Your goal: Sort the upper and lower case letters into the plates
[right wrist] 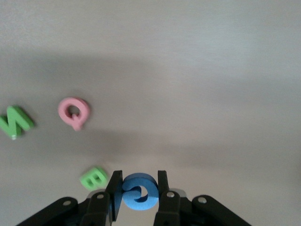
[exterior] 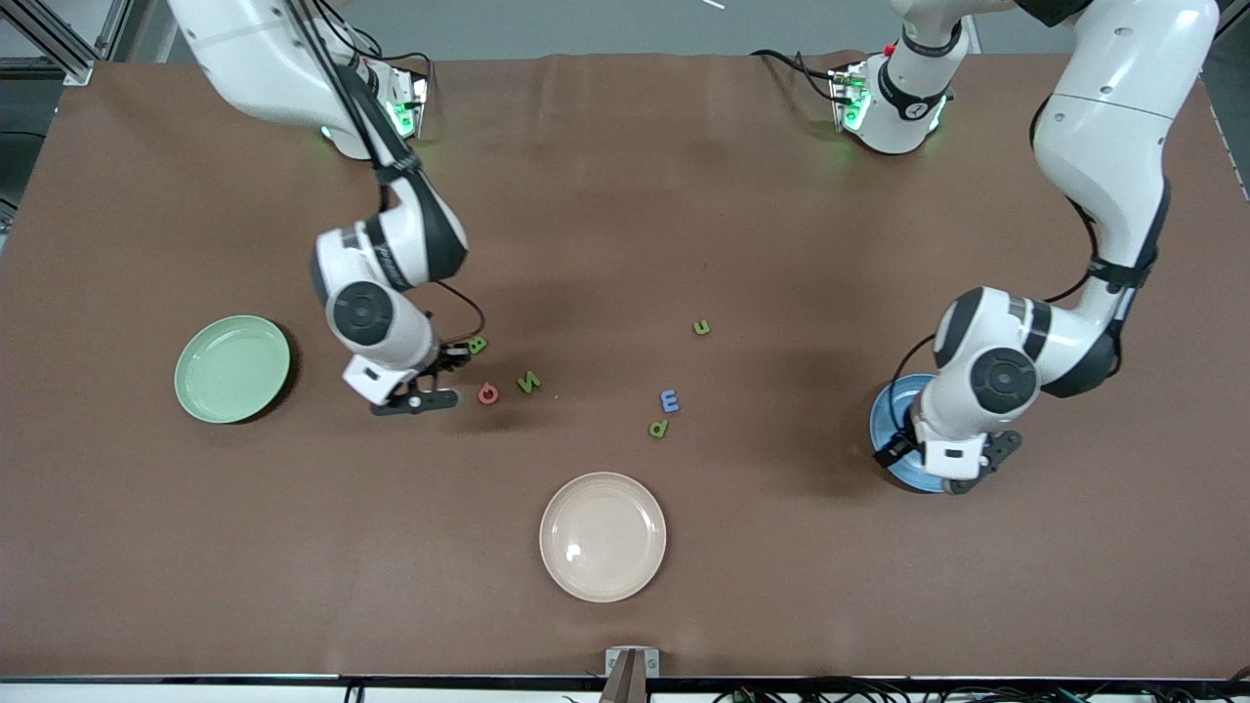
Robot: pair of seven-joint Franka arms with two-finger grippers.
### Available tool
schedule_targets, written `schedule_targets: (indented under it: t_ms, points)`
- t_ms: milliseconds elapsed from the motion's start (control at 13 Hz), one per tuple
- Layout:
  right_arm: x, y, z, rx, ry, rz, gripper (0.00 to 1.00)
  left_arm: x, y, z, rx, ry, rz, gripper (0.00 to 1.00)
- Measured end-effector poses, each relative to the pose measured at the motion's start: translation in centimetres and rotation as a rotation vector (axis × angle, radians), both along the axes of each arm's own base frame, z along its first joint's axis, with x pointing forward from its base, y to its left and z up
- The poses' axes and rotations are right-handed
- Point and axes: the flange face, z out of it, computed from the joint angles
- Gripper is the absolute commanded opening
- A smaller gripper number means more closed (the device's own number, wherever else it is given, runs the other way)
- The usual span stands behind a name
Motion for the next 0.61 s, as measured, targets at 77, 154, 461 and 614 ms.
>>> schedule_targets:
  t_ms: [77, 154, 461, 614]
  points:
    - [0.4, -3.5, 2.9, 0.015, 0.014, 0.014, 0.18, -0.6, -3.0, 0.4, -0.007, -0.010, 0.028, 0.99]
    - [0.7, -7.5, 5.0, 0.033, 0.023, 0.035, 0.18, -1.3, -6.1, 0.6, -0.010, -0.018, 0.042, 0.98]
    - [0.2, -26.4, 5.0, 0.113, 0.013, 0.122, 0.18, -5.2, -18.2, 0.3, -0.033, -0.035, -0.036, 0.92]
    - [-1.1, -32.8, 3.0, 0.117, -0.054, 0.163, 0.18, -6.8, -22.7, -0.6, -0.047, -0.034, -0.087, 0.83]
